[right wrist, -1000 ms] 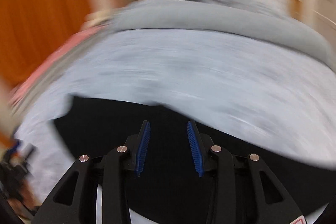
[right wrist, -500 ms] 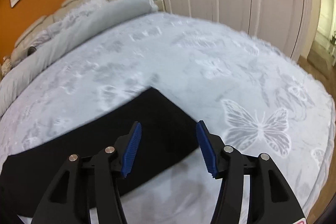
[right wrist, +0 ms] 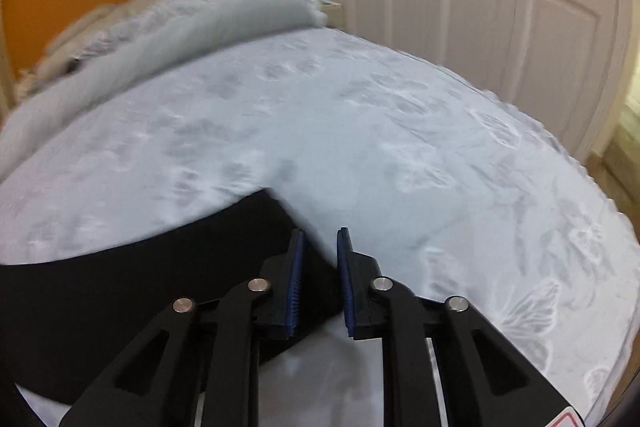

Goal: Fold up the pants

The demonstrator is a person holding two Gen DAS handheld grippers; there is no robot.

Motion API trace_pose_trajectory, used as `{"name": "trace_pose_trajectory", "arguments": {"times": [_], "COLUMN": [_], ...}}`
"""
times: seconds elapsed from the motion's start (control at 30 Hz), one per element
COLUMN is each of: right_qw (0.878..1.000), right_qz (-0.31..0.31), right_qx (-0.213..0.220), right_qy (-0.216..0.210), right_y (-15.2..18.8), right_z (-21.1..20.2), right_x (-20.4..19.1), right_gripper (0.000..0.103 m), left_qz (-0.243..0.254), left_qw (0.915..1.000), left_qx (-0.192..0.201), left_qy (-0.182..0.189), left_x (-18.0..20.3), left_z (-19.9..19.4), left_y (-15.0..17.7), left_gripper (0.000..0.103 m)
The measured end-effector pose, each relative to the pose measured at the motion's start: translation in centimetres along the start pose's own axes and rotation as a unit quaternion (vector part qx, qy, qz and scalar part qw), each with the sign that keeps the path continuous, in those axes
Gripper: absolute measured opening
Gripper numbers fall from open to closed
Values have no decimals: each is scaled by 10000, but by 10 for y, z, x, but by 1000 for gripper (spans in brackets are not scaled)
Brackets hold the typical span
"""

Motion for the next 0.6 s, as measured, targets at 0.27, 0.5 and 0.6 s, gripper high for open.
{"name": "trace_pose_trajectory", "arguments": {"times": [0.27, 0.5, 0.6], "right_qw": [9946, 9956, 9948], "right_qz": [626, -273, -358], "right_qx": [66, -503, -484], "right_qy": [-827, -739, -821], "right_y": [3, 35, 34], "right_z": [-26, -6, -6], "right_x": [26, -6, -14], "right_gripper": [42, 48, 10], "left_qz": [-37, 52, 117], "left_qw": [10000, 9997, 9997], "left_qx": [17, 94, 125], "left_qy": [91, 223, 183], "left_x": [0, 7, 10], "left_z": [-3, -11, -11], "left_y": [1, 3, 4], "left_gripper": [98, 98, 98]}}
Point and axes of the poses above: each gripper's, at about its wrist camera, not at the fingertips, and z roughly the way its jaws point, x to its right, y to its underside, the point moved 2 cm from there along z, roughly the way its jaws point, and after that the axes turned 3 degrees about -x, right-handed, at the moved point
